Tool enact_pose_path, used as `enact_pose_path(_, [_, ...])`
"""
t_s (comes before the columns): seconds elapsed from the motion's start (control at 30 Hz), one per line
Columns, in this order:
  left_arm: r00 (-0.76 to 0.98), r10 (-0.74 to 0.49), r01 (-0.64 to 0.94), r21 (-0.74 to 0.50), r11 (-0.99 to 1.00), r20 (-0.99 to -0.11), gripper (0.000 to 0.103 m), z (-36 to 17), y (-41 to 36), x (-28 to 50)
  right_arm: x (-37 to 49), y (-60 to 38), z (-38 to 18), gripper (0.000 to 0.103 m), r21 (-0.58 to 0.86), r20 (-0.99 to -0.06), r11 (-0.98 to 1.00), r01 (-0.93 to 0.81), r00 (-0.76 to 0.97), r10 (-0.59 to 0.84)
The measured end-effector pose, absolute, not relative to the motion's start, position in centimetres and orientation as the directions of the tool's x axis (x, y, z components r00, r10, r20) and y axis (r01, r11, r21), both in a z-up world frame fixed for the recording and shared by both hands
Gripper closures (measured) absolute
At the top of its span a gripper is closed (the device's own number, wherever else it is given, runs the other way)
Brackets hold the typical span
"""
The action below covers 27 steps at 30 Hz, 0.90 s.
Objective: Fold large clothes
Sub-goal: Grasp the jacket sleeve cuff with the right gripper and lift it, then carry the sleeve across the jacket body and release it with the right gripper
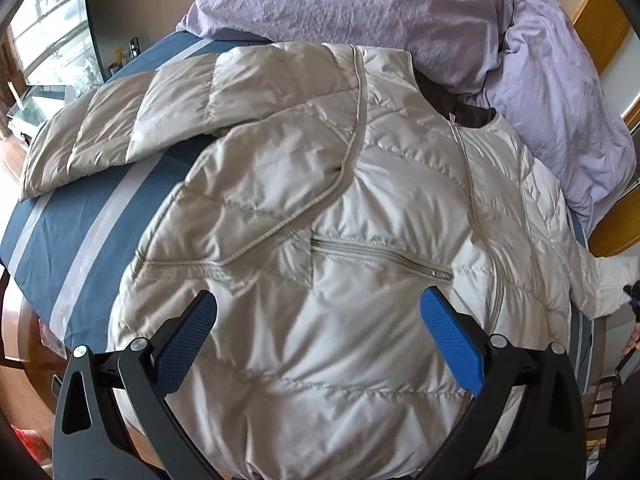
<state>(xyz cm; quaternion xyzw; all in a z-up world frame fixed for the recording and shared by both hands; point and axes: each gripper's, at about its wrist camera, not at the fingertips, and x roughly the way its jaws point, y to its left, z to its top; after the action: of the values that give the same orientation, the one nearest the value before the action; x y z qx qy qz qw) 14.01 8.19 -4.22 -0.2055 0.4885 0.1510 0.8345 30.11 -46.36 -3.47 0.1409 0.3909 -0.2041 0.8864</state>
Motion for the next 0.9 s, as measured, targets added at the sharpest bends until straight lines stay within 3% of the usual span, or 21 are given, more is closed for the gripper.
enact_pose_path(0.4, [0.509,0.052,-0.434,-0.204,0.877,-0.859,0.001,-3.6,11.5,13.6,33.6,-27.4,-3.4,0.087,0.107,-0.777,0.988,0.113,0.629,0.012])
enact_pose_path(0.9, [0.513,0.073,-0.464,-0.205,0.862,-0.855,0.001,-3.4,15.0,12.0,32.1,-11.7,-6.9,0.086,0.159,-0.83,0.981,-0.113,0.523,0.195])
